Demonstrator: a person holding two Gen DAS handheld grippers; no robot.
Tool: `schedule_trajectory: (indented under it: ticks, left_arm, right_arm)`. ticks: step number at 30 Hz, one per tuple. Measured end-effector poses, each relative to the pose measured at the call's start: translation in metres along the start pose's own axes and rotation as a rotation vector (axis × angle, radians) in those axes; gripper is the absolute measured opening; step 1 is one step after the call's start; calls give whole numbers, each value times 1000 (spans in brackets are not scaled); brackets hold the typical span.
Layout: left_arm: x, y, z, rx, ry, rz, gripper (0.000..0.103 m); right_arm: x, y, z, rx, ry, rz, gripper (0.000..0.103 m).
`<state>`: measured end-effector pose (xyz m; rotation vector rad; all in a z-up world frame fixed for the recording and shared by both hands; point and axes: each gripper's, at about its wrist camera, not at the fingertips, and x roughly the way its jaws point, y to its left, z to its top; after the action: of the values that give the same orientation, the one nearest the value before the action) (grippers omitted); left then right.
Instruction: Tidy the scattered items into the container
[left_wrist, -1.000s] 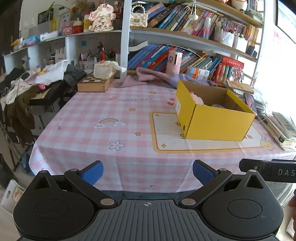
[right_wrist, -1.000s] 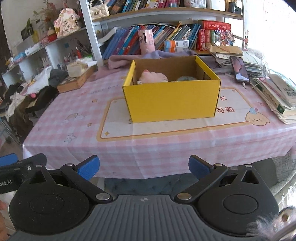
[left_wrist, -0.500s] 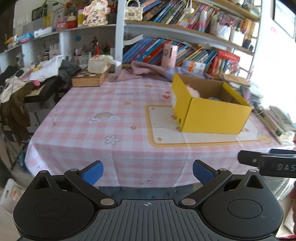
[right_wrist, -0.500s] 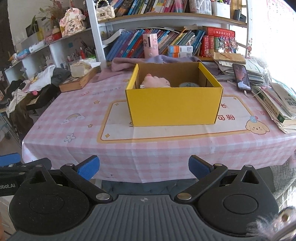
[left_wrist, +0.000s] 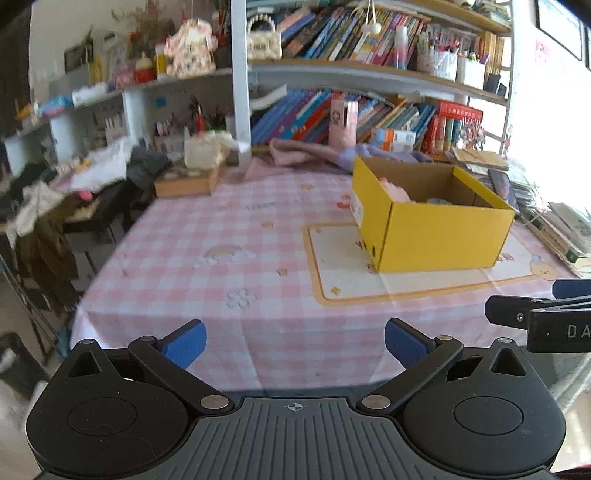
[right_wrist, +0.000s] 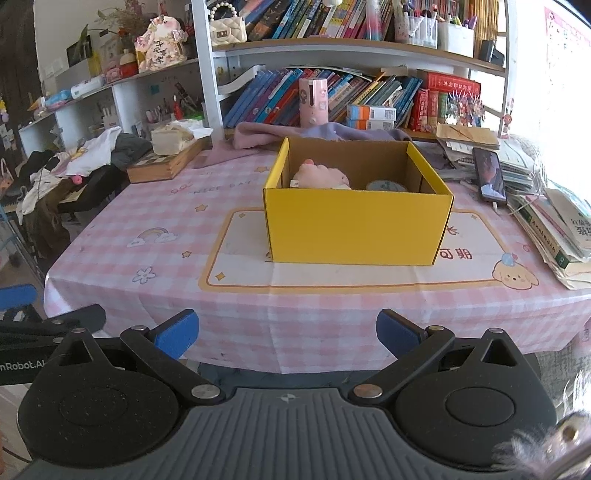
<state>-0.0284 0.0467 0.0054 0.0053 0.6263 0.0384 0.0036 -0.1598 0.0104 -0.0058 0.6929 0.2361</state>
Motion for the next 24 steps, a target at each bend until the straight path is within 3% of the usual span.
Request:
schedule_trajectory:
  ticks: [3,14,24]
  left_arm:
    - [-5,1,1,-3,-25,-21,103]
    - [7,5,0,-11,41,2,103]
    - [9,5,-2,5,33,-18,103]
  right_arm:
    - [0,1,0,-5,0,-3,103]
    - [2,0,2,-7,4,-25,103]
    - [5,-1,2,-2,13,-29,103]
